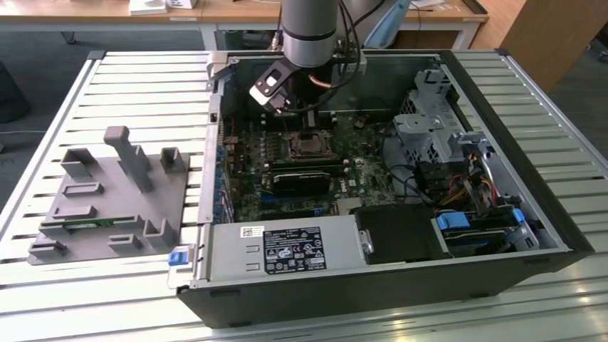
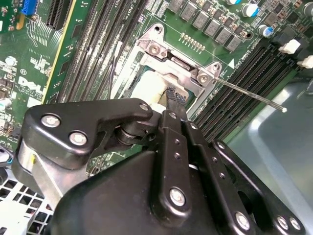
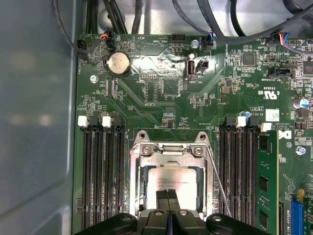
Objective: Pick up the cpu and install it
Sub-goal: 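Install the first cpu locking lever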
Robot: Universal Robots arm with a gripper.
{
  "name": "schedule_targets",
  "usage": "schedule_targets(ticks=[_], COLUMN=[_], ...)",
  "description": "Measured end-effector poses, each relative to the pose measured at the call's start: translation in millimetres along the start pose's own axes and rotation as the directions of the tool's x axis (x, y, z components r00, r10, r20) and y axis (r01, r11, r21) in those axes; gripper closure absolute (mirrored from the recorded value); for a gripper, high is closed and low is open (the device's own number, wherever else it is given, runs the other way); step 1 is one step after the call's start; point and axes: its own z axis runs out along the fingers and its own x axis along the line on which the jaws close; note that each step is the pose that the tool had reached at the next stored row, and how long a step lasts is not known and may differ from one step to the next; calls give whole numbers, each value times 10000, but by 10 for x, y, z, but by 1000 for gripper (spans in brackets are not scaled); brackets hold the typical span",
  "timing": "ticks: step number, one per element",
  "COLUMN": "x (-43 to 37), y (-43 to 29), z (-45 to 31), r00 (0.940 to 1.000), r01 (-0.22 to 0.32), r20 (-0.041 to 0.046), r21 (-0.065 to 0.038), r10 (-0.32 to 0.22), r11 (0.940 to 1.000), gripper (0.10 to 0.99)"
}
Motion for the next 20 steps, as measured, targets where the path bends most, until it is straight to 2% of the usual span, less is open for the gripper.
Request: schedule_targets(ticks=[20], x=[0], y=[2], z=[-61], r00=[10000], r01=[0], r20=[-1], r21=[-1], r10=[0], r11=[10000], gripper=[980])
